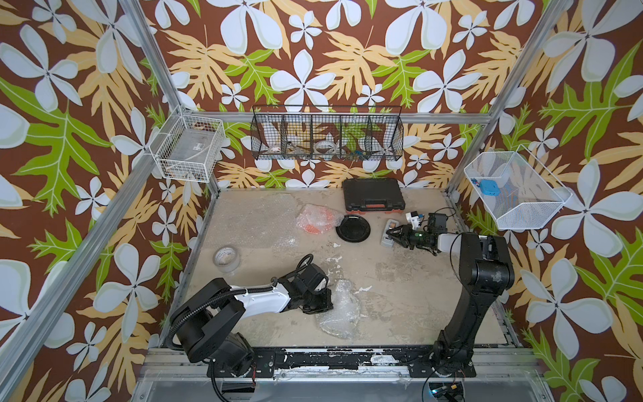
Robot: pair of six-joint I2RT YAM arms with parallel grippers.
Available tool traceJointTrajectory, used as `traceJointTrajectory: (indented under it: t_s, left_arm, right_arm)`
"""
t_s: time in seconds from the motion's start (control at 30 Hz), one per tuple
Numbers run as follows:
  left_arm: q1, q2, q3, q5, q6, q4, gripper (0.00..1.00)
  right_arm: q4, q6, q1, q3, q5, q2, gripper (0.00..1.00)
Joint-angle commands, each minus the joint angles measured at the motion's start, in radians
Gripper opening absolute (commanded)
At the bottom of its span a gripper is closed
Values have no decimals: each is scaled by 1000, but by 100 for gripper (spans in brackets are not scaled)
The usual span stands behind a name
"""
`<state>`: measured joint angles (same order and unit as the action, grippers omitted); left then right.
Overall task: Wrap dinner plates in bubble wrap
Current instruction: Pull the tape from the tape cutter.
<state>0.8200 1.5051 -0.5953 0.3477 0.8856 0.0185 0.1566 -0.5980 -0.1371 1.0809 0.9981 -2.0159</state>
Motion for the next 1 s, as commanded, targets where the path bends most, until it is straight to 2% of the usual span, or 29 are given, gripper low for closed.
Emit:
traceJointTrajectory:
  t_s: [0.0, 0.67, 0.97]
  left_arm:
    - [-1, 0, 2, -39, -4, 102, 6]
    - [-1, 1, 12, -32, 6, 87, 6]
    - [-1, -5, 15, -32, 7, 87, 6]
  right_arm:
    - [-46, -17, 5, -4, -18, -10, 29]
    - [-62, -11, 4, 7, -14, -10, 0]
    - [0, -83, 10, -28, 24, 84, 0]
